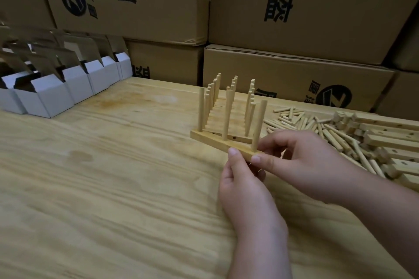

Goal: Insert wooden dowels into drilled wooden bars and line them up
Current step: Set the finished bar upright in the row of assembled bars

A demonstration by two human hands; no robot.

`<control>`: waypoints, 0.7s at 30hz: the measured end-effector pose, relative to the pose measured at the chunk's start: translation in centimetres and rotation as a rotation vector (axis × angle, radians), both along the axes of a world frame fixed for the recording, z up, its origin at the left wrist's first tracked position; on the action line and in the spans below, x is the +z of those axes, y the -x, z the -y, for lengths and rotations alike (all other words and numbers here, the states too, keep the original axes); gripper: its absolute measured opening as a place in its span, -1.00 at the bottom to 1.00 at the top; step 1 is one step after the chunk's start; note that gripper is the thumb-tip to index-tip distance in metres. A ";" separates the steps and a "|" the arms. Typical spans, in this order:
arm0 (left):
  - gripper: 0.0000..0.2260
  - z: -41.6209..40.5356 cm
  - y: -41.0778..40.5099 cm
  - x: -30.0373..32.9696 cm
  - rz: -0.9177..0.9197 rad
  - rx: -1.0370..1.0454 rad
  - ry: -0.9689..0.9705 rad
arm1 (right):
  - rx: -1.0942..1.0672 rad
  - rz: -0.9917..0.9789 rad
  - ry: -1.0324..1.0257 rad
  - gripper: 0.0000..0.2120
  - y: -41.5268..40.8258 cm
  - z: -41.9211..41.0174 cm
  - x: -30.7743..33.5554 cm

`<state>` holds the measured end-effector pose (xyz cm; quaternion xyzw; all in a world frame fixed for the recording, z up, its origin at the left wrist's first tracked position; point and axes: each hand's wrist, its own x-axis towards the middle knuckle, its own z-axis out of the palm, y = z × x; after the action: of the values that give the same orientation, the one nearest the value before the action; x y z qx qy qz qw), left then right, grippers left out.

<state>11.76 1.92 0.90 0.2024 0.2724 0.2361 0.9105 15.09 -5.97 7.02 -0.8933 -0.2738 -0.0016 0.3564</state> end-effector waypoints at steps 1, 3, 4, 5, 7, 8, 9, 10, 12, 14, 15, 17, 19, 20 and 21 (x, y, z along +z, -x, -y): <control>-0.73 0.0 0.0 0.0 0.001 -0.018 0.005 | 0.035 -0.054 0.000 -0.89 -0.1 0.7 0.4; -0.74 0.1 -0.1 0.2 0.003 -0.079 0.022 | 0.064 -0.145 -0.050 -0.83 -0.5 2.0 1.1; -0.74 0.2 0.0 0.4 0.010 -0.125 0.039 | 0.029 -0.148 -0.094 -0.77 -0.9 2.5 1.3; -0.74 0.3 0.1 0.5 0.020 -0.178 0.057 | -0.026 -0.129 -0.138 -0.74 -1.4 2.8 1.4; -0.76 0.5 0.3 0.9 0.044 -0.293 0.089 | -0.110 -0.079 -0.199 -0.78 -2.4 3.1 1.7; -0.76 0.5 0.4 1.1 0.056 -0.348 0.100 | -0.122 -0.071 -0.213 -0.80 -2.8 3.1 1.8; -0.77 0.6 0.6 1.3 0.064 -0.398 0.110 | -0.113 -0.070 -0.213 -0.83 -3.2 3.1 2.0; -0.77 0.6 0.7 1.5 0.067 -0.441 0.120 | -0.087 -0.071 -0.205 -0.84 -3.5 3.1 2.3; -0.76 0.5 1.0 1.7 0.073 -0.500 0.133 | 0.022 -0.089 -0.204 -0.82 -3.8 2.9 3.0; -0.74 0.3 1.1 2.0 0.084 -0.528 0.140 | 0.127 -0.137 -0.231 -0.80 -3.7 2.7 3.3; -0.74 0.2 1.1 2.1 0.087 -0.531 0.146 | 0.145 -0.150 -0.238 -0.79 -3.7 2.5 3.4; -0.74 0.0 1.1 2.1 0.077 -0.523 0.157 | 0.112 -0.136 -0.241 -0.81 -3.8 2.3 3.1; -0.71 -0.1 1.1 2.0 0.065 -0.506 0.160 | 0.044 -0.120 -0.255 -0.84 -4.0 2.0 2.7; -0.67 -0.1 1.0 1.8 0.068 -0.493 0.165 | 0.017 -0.117 -0.264 -0.85 -3.9 1.9 2.5; -0.62 -0.1 1.0 1.6 0.074 -0.481 0.184 | -0.003 -0.112 -0.276 -0.87 -3.9 1.7 2.3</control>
<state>10.76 2.06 2.45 0.1690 0.2034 -0.0058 0.9644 18.99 -7.69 9.34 -0.8348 -0.2494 0.0102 0.4908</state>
